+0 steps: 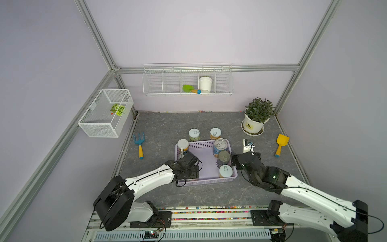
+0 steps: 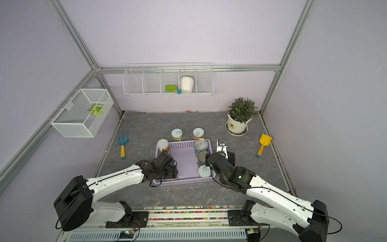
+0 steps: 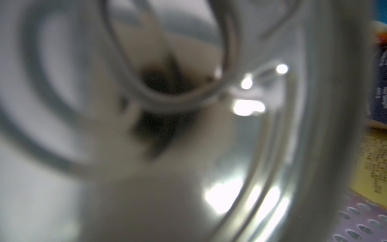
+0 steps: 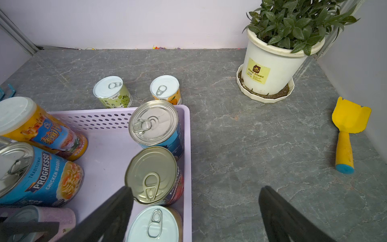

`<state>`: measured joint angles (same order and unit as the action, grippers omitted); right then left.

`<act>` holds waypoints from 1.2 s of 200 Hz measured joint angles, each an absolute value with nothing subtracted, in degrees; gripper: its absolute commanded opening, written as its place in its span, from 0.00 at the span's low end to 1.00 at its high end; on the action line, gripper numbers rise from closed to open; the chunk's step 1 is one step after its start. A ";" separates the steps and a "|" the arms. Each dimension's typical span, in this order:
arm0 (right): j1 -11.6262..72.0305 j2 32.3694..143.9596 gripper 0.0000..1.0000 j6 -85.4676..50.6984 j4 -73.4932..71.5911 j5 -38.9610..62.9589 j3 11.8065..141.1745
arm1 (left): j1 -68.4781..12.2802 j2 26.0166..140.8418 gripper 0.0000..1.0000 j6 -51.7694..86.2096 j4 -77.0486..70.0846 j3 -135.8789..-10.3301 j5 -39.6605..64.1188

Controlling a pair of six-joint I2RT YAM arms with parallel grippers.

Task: Put the canned food in the basket
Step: Place the canned food in the basket, then pick up the canned food from the center of the board.

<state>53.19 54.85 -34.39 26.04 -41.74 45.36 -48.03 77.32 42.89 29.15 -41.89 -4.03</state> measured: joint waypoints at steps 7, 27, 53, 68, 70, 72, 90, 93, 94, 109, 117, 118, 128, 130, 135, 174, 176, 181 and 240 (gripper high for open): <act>53.17 54.85 0.98 -34.26 25.98 -41.69 45.36 | -48.05 77.36 0.84 42.96 29.08 -41.89 -4.03; 52.97 54.85 0.98 -33.76 25.63 -41.34 45.39 | -48.07 77.36 0.87 43.05 29.17 -41.89 -4.21; 52.56 55.22 0.98 -32.80 25.43 -40.49 46.19 | -48.07 75.99 0.90 43.03 31.92 -42.85 -5.45; 52.21 55.94 0.98 -31.94 25.39 -40.18 47.75 | -48.01 73.76 0.94 42.76 34.70 -43.75 -6.96; 52.14 56.05 0.98 -31.81 25.41 -40.14 48.01 | -48.01 73.38 0.94 42.65 35.14 -43.88 -7.16; 52.07 56.14 0.98 -31.70 25.41 -40.07 48.25 | -48.01 73.03 0.95 42.68 35.44 -43.97 -7.38; 51.31 56.66 0.98 -30.81 25.17 -39.55 50.41 | -47.97 69.89 0.98 42.28 38.19 -45.39 -8.88; 51.13 56.69 0.98 -30.70 25.12 -39.38 50.78 | -47.97 69.45 0.99 42.24 38.59 -45.74 -9.19; 51.09 56.69 0.98 -30.68 25.08 -39.35 50.83 | -47.97 69.34 0.99 42.24 38.63 -45.82 -9.23; 50.37 56.71 0.98 -30.04 24.73 -38.72 52.10 | -47.97 67.83 1.00 41.82 39.97 -47.48 -10.28; 50.04 56.77 0.98 -29.69 24.71 -38.44 52.64 | -47.97 67.35 1.00 41.71 40.42 -48.16 -10.72; 49.95 56.80 0.98 -29.63 24.67 -38.39 52.73 | -47.97 67.29 1.00 41.69 40.49 -48.25 -10.79; 49.54 56.99 0.98 -29.19 24.62 -37.91 53.41 | -47.94 66.89 1.00 41.52 41.10 -48.86 -11.38; 49.45 57.08 0.98 -29.06 24.62 -37.80 53.56 | -47.94 66.83 1.00 41.52 41.28 -48.97 -11.55; 49.25 57.30 0.98 -28.91 24.58 -37.63 53.95 | -47.97 66.74 1.00 41.52 41.63 -49.23 -11.86; 46.78 60.29 0.98 -27.09 24.71 -35.48 57.71 | -47.94 65.47 1.00 41.56 44.69 -51.05 -14.66; 46.61 60.49 0.98 -27.03 24.71 -35.29 57.95 | -47.94 65.23 1.00 41.54 44.75 -51.13 -14.87; 46.13 60.95 0.98 -26.85 24.75 -34.87 58.43 | -47.94 64.71 1.00 41.54 44.91 -51.29 -15.29; 38.72 66.96 0.98 -24.56 24.99 -29.21 65.47 | -46.06 55.61 1.00 42.46 40.80 -51.35 -18.92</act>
<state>38.72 66.96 -24.56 24.99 -29.21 65.47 -46.06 55.61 42.46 40.80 -51.35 -18.92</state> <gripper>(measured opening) 0.981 0.999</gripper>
